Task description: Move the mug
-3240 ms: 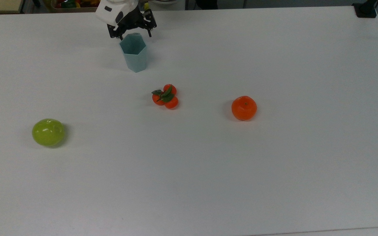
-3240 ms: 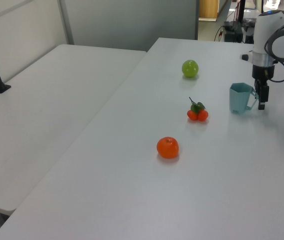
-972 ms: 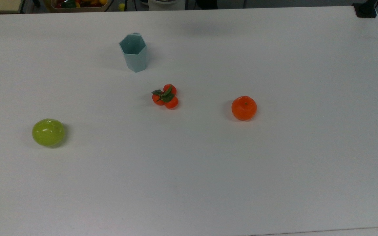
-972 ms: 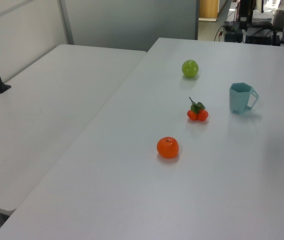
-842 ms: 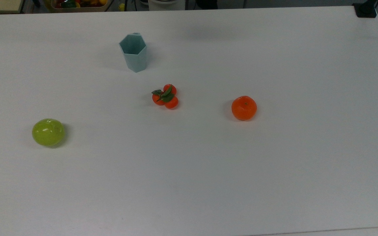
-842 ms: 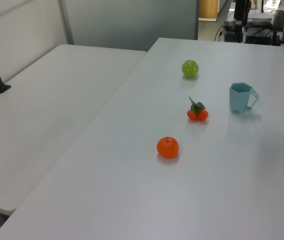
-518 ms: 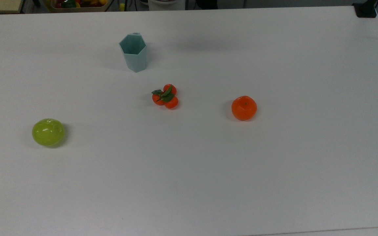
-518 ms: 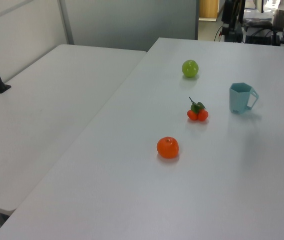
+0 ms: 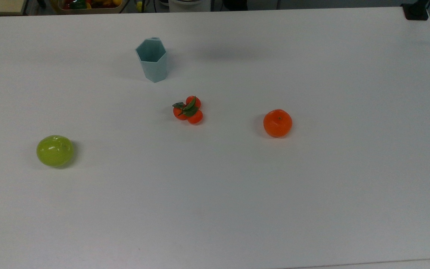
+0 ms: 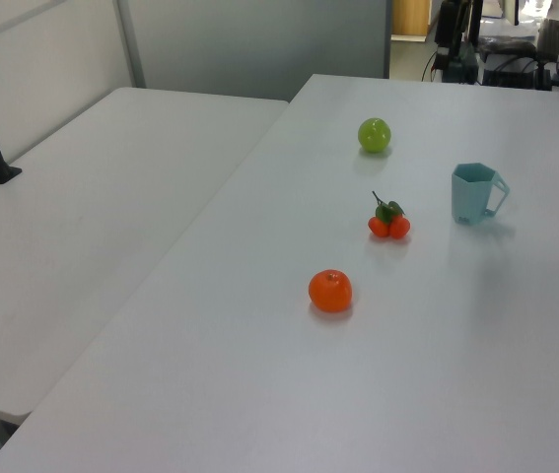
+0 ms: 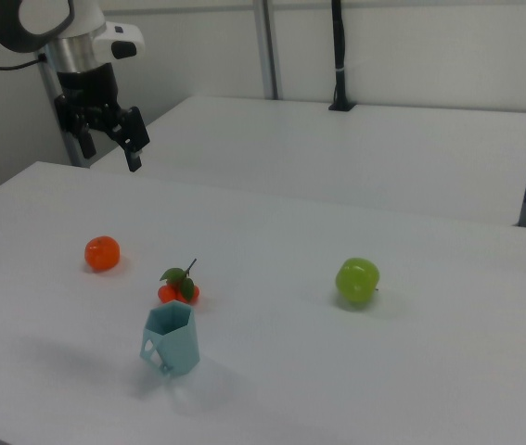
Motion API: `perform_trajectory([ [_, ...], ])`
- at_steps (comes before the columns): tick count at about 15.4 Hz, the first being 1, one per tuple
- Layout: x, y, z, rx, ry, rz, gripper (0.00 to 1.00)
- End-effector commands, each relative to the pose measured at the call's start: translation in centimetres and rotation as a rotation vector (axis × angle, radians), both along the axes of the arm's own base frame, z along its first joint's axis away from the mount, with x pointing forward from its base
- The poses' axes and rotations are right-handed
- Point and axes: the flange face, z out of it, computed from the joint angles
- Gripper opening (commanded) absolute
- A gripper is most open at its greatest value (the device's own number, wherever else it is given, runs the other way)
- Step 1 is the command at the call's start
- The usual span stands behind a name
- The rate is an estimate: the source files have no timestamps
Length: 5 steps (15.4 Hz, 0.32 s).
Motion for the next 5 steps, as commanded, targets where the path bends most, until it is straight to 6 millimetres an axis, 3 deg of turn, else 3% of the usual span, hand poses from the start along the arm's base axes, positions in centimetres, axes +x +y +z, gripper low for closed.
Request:
perform_trajectory([
  [1,0.01,0.23,0.31,0.012,-0.019,0.023,1.0],
  [5,-0.08,0.39,0.37,0.013,-0.017,0.02,1.0],
])
